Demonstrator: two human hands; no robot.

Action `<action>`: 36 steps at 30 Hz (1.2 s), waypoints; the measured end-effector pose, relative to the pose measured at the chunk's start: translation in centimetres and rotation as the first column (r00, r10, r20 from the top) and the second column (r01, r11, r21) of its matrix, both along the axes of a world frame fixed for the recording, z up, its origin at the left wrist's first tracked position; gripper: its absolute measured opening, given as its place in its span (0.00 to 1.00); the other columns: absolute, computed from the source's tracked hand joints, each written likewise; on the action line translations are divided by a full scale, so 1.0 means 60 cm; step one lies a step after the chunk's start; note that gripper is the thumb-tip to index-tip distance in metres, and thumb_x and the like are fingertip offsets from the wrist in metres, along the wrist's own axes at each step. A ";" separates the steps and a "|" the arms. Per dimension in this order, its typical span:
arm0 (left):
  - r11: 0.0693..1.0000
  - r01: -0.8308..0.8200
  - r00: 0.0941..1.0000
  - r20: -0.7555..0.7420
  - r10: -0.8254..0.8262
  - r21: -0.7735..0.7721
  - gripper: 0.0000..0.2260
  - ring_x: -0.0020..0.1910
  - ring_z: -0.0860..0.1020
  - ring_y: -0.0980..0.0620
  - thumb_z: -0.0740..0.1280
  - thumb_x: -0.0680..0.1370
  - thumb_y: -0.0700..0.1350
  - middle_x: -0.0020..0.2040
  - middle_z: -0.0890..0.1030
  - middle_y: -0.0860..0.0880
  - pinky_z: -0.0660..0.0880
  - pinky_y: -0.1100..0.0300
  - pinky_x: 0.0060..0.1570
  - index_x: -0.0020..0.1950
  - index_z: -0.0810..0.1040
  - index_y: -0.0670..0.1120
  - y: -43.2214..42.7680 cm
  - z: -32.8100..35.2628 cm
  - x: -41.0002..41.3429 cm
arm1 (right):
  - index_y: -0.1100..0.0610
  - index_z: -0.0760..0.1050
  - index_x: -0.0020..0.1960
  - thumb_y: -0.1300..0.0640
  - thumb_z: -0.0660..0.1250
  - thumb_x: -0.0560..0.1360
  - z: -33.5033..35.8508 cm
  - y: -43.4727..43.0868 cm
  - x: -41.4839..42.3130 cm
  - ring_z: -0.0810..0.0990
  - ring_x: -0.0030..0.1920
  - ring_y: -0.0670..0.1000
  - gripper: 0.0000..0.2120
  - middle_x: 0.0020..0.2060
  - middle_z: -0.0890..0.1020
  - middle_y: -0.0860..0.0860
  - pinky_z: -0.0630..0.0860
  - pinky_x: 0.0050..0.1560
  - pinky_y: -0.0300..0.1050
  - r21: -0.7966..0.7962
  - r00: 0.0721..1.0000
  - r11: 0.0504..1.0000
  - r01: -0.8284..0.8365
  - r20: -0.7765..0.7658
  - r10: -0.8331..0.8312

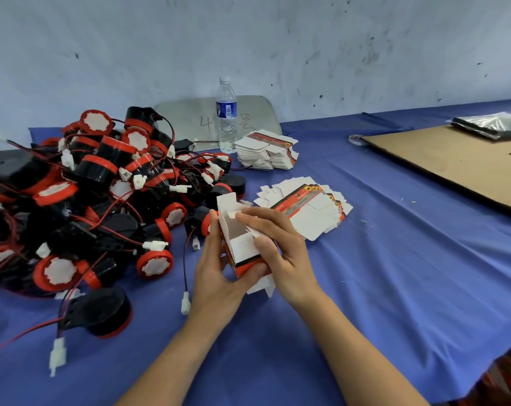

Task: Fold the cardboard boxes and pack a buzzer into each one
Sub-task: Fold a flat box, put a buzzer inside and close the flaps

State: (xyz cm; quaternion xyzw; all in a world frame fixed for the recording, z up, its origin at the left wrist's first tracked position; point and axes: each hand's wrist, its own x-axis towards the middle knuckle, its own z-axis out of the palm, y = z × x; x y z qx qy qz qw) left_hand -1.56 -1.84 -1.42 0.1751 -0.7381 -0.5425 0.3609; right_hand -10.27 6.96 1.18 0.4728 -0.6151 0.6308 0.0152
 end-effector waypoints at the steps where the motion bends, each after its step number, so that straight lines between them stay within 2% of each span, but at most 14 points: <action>1: 1.000 -0.007 1.000 0.003 0.007 0.002 0.43 0.64 0.76 0.50 0.73 0.64 0.53 0.66 0.75 0.49 0.76 0.43 0.60 0.76 0.62 0.47 0.000 0.000 0.000 | 0.56 0.80 0.60 0.50 0.56 0.80 0.000 -0.001 0.000 0.73 0.66 0.54 0.18 0.61 0.77 0.50 0.68 0.65 0.59 0.004 1.000 1.000 0.001 0.012 -0.001; 3: 1.000 -0.014 1.000 0.011 0.014 -0.015 0.43 0.63 0.76 0.51 0.73 0.63 0.52 0.66 0.75 0.49 0.76 0.43 0.59 0.76 0.61 0.46 -0.001 -0.002 0.001 | 0.57 0.81 0.58 0.55 0.54 0.82 0.000 -0.001 -0.001 0.73 0.64 0.54 0.18 0.58 0.77 0.51 0.69 0.65 0.57 0.011 0.998 1.000 -0.014 0.055 0.013; 5: 0.998 -0.024 1.000 0.014 0.025 -0.051 0.44 0.64 0.75 0.53 0.72 0.63 0.53 0.66 0.75 0.50 0.76 0.45 0.60 0.77 0.61 0.46 -0.001 -0.003 0.002 | 0.58 0.83 0.53 0.56 0.53 0.82 0.002 0.000 -0.003 0.74 0.62 0.54 0.19 0.55 0.78 0.50 0.70 0.64 0.53 0.029 0.999 1.000 -0.004 0.043 0.003; 8: 0.994 -0.030 0.999 0.029 0.033 -0.107 0.47 0.68 0.72 0.55 0.72 0.62 0.55 0.69 0.73 0.52 0.74 0.50 0.63 0.79 0.55 0.54 0.002 -0.001 0.003 | 0.60 0.83 0.44 0.50 0.52 0.80 0.002 0.003 -0.005 0.74 0.58 0.55 0.24 0.50 0.80 0.47 0.70 0.60 0.48 0.053 0.998 0.998 0.030 -0.050 -0.028; 10: 0.992 -0.016 0.999 0.027 0.020 -0.121 0.48 0.69 0.70 0.56 0.73 0.63 0.56 0.71 0.71 0.54 0.73 0.49 0.64 0.78 0.53 0.60 0.005 0.002 0.004 | 0.60 0.84 0.44 0.46 0.54 0.79 0.002 0.005 -0.004 0.74 0.58 0.56 0.24 0.51 0.80 0.47 0.70 0.60 0.49 0.036 0.999 0.999 0.025 -0.036 -0.023; 14: 0.996 0.026 0.999 -0.017 -0.028 -0.084 0.44 0.66 0.73 0.57 0.73 0.64 0.53 0.69 0.72 0.56 0.75 0.49 0.62 0.77 0.57 0.56 0.008 0.003 0.004 | 0.59 0.84 0.45 0.31 0.53 0.76 0.002 0.006 0.003 0.74 0.63 0.60 0.35 0.58 0.79 0.51 0.70 0.62 0.59 -0.057 0.998 0.998 -0.017 0.063 0.021; 15: 0.996 0.028 0.999 -0.025 -0.030 -0.083 0.44 0.65 0.74 0.57 0.73 0.64 0.53 0.68 0.73 0.57 0.76 0.52 0.61 0.77 0.58 0.56 0.008 0.004 0.004 | 0.60 0.84 0.44 0.31 0.55 0.75 0.003 0.006 0.004 0.74 0.63 0.60 0.34 0.58 0.79 0.53 0.70 0.62 0.61 -0.062 0.998 0.998 -0.014 0.054 0.017; 17: 0.996 0.027 0.999 -0.036 -0.030 -0.088 0.42 0.63 0.75 0.58 0.74 0.64 0.53 0.65 0.75 0.59 0.77 0.58 0.58 0.76 0.61 0.54 0.008 0.004 0.004 | 0.61 0.84 0.43 0.40 0.62 0.74 0.003 0.004 0.005 0.75 0.62 0.59 0.25 0.58 0.79 0.53 0.71 0.61 0.61 -0.044 0.999 0.999 0.025 0.045 -0.023; 19: 0.997 0.026 0.998 -0.047 -0.030 -0.078 0.42 0.62 0.76 0.58 0.74 0.64 0.52 0.63 0.76 0.60 0.78 0.61 0.55 0.75 0.62 0.53 0.007 0.004 0.004 | 0.59 0.84 0.41 0.46 0.63 0.73 0.001 0.003 0.006 0.76 0.61 0.56 0.19 0.57 0.80 0.51 0.72 0.60 0.60 -0.019 0.996 0.999 0.051 0.070 -0.050; 24: 0.998 0.004 0.997 -0.077 -0.009 -0.068 0.40 0.60 0.78 0.54 0.75 0.65 0.51 0.62 0.77 0.58 0.80 0.53 0.53 0.74 0.63 0.51 0.004 0.002 0.002 | 0.47 0.81 0.38 0.47 0.63 0.74 0.007 0.002 0.012 0.78 0.58 0.53 0.11 0.55 0.81 0.48 0.74 0.57 0.50 -0.037 0.990 0.999 0.007 0.137 -0.002; 29: 1.000 0.003 0.993 -0.115 -0.003 0.004 0.41 0.60 0.78 0.51 0.75 0.65 0.48 0.62 0.77 0.56 0.81 0.45 0.50 0.75 0.62 0.52 -0.002 -0.007 -0.002 | 0.59 0.83 0.39 0.51 0.65 0.75 0.004 0.002 0.012 0.79 0.55 0.54 0.14 0.52 0.82 0.48 0.75 0.53 0.45 -0.014 0.984 1.000 -0.013 0.176 0.016; 31: 1.000 0.000 0.992 -0.123 0.002 0.010 0.41 0.60 0.78 0.53 0.75 0.64 0.49 0.62 0.77 0.58 0.81 0.49 0.51 0.75 0.61 0.51 -0.003 -0.009 -0.003 | 0.62 0.84 0.41 0.56 0.65 0.76 0.002 0.001 0.010 0.80 0.55 0.53 0.12 0.51 0.83 0.49 0.76 0.54 0.47 0.002 0.987 1.000 -0.004 0.162 0.004; 33: 1.000 -0.009 0.992 -0.126 0.007 -0.016 0.41 0.60 0.78 0.57 0.75 0.64 0.50 0.61 0.77 0.61 0.79 0.61 0.51 0.74 0.62 0.51 -0.003 -0.010 -0.003 | 0.63 0.84 0.43 0.59 0.64 0.76 0.001 0.001 0.009 0.80 0.55 0.53 0.11 0.50 0.83 0.48 0.76 0.54 0.49 0.015 0.989 1.000 0.005 0.148 -0.007; 36: 0.998 -0.014 0.991 -0.135 0.007 -0.054 0.40 0.61 0.76 0.59 0.76 0.64 0.50 0.63 0.76 0.61 0.75 0.69 0.52 0.73 0.64 0.53 -0.004 -0.009 -0.001 | 0.60 0.82 0.51 0.62 0.64 0.75 0.001 0.004 0.007 0.78 0.60 0.50 0.09 0.56 0.82 0.47 0.75 0.57 0.46 0.003 0.989 1.000 -0.006 0.151 0.006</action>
